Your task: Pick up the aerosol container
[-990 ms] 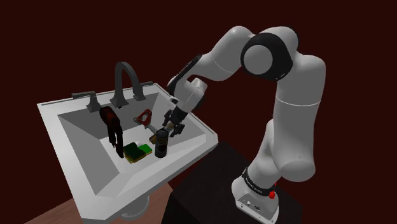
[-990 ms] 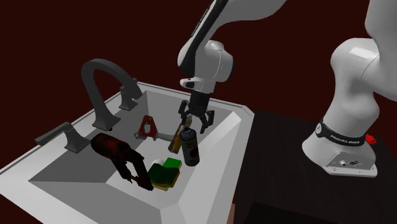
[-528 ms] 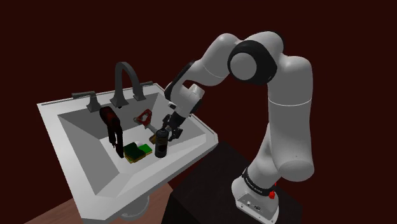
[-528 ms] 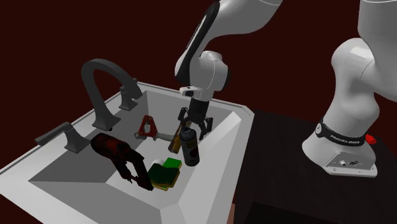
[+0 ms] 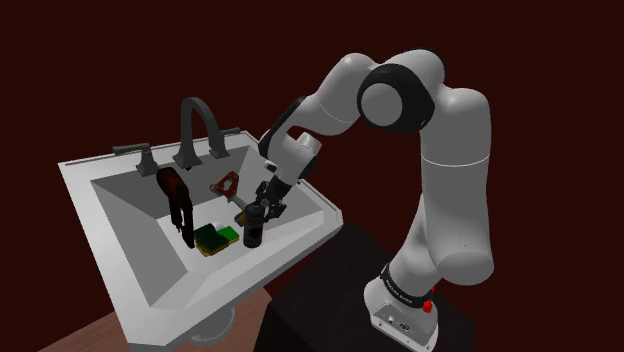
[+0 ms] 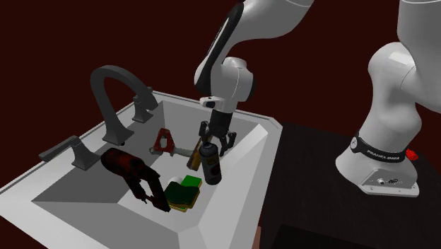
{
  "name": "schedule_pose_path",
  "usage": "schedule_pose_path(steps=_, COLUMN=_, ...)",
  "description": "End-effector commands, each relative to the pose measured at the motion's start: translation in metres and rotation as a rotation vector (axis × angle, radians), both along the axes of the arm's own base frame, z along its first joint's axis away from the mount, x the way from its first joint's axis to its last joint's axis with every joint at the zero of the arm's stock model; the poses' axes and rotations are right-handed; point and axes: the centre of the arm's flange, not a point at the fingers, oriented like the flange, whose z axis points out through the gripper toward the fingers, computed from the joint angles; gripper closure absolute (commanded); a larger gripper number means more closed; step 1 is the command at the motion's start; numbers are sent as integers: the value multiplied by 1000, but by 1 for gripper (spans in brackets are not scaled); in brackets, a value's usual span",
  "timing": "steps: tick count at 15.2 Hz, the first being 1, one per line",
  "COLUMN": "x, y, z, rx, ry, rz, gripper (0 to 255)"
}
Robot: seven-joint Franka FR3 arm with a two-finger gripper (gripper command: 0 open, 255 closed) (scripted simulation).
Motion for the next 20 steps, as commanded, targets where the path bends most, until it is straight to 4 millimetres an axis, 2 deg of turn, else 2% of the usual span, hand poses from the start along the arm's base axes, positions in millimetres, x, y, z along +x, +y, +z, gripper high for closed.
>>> schedule_pose_path(steps=1, x=0, y=0, z=0, rx=-1, ry=0, rz=-1, gripper=255)
schedule_pose_path(steps=3, x=0, y=0, z=0, rx=-1, ry=0, rz=-1, gripper=255)
schedule_pose_path(steps=18, x=0, y=0, z=79, rx=-1, ry=0, rz=-1, gripper=255)
schedule_pose_path(steps=20, x=0, y=0, z=80, rx=-1, ry=0, rz=-1, gripper=255)
